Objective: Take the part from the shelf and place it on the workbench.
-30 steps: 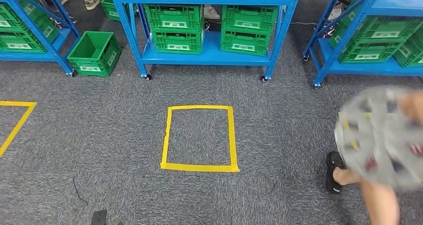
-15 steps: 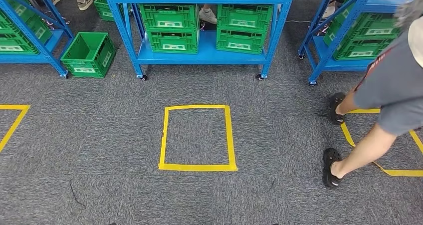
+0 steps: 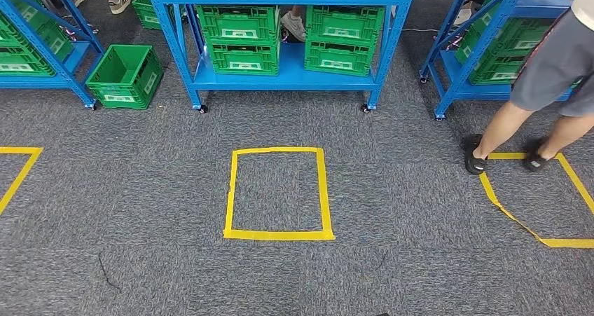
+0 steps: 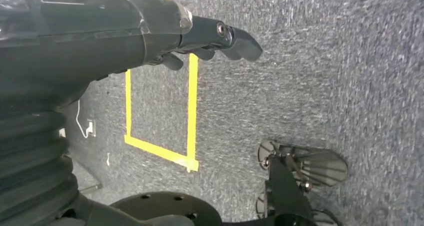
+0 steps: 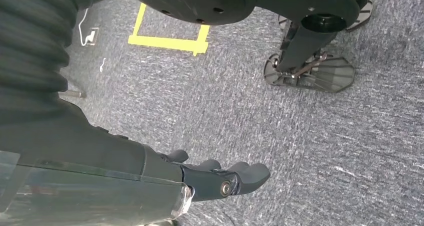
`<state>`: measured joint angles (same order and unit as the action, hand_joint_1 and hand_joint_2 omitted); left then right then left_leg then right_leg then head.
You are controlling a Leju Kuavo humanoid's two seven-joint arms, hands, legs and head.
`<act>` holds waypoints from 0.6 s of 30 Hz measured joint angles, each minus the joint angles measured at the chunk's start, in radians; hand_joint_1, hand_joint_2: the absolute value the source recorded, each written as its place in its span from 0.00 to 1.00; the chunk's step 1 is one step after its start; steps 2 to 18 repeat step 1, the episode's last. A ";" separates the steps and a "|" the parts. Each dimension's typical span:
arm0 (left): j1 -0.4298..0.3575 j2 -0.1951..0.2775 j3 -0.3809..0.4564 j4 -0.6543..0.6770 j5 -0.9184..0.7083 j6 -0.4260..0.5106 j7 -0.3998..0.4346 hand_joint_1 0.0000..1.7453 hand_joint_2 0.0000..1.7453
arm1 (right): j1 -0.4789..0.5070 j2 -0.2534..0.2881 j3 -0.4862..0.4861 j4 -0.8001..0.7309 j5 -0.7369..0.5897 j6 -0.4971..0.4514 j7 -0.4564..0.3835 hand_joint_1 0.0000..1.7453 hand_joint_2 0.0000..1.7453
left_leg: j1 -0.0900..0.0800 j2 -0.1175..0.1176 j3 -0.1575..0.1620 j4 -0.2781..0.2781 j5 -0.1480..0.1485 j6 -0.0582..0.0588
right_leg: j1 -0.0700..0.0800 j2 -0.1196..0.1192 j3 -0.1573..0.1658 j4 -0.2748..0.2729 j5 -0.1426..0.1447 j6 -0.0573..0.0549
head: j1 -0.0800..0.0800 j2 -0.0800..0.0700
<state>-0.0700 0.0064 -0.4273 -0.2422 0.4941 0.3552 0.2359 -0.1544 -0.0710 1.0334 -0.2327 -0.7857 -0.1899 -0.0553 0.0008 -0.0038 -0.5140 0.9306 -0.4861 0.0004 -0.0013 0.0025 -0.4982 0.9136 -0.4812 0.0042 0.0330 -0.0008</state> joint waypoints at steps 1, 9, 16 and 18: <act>0.000 0.000 -0.002 0.000 0.002 -0.002 0.000 0.00 1.00 | 0.000 0.000 0.000 0.000 0.000 0.000 0.000 0.00 1.00 | 0.000 0.000 0.000 0.000 0.000 0.000 | 0.000 0.000 0.000 0.000 0.000 0.000 | 0.000 0.000; 0.000 0.000 -0.002 0.000 0.002 -0.002 0.000 0.00 1.00 | 0.000 0.000 0.000 0.000 0.000 0.000 0.000 0.00 1.00 | 0.000 0.000 0.000 0.000 0.000 0.000 | 0.000 0.000 0.000 0.000 0.000 0.000 | 0.000 0.000; 0.000 0.000 -0.002 0.000 0.002 -0.002 0.000 0.00 1.00 | 0.000 0.000 0.000 0.000 0.000 0.000 0.000 0.00 1.00 | 0.000 0.000 0.000 0.000 0.000 0.000 | 0.000 0.000 0.000 0.000 0.000 0.000 | 0.000 0.000; 0.000 0.000 -0.002 0.000 0.002 -0.002 0.000 0.00 1.00 | 0.000 0.000 0.000 0.000 0.000 0.000 0.000 0.00 1.00 | 0.000 0.000 0.000 0.000 0.000 0.000 | 0.000 0.000 0.000 0.000 0.000 0.000 | 0.000 0.000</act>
